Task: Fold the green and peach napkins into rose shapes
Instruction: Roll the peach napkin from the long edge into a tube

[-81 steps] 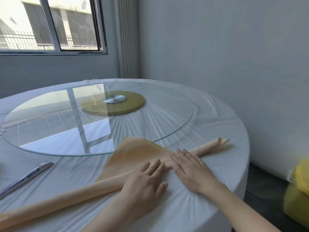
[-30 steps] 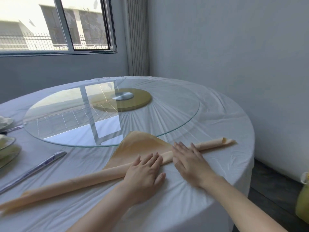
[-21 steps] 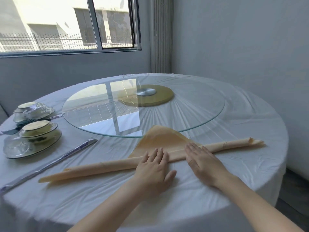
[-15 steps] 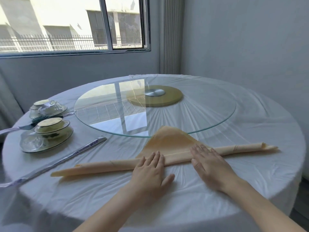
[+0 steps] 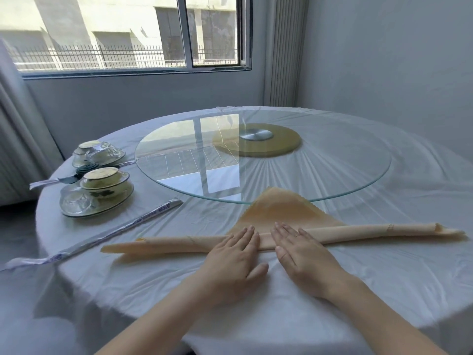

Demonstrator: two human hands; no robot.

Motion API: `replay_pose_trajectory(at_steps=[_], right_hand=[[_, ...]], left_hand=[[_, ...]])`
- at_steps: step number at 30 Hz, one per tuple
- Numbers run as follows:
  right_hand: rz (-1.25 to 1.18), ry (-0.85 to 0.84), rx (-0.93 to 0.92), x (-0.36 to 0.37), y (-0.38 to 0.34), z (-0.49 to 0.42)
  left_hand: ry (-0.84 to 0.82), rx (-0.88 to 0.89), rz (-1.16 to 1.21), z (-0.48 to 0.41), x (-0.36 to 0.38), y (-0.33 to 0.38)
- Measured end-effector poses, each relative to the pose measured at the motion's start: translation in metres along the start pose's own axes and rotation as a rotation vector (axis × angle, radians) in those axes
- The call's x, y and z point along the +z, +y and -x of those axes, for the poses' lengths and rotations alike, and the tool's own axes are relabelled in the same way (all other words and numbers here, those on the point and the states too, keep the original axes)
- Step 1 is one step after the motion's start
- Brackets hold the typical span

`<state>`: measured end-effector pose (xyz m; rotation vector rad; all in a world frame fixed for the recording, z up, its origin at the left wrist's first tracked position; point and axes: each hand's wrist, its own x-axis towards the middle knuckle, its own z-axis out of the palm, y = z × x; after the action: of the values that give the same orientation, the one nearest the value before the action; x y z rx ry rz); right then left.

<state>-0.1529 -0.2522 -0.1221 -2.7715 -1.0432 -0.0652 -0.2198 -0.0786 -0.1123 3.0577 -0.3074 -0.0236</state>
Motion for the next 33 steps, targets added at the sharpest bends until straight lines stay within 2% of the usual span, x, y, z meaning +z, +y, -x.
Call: replay_pose_trajectory(at_steps=[11,33], right_hand=[[-0.020,-0.029,-0.007,-0.001,0.001,0.001],[0.030,-0.033,-0.019,-0.002,0.002,0.000]], left_hand=[[-0.051,-0.132,0.032,0.035,-0.001,-0.045],[0.005,-0.338,0.149,0.078,-0.002,-0.106]])
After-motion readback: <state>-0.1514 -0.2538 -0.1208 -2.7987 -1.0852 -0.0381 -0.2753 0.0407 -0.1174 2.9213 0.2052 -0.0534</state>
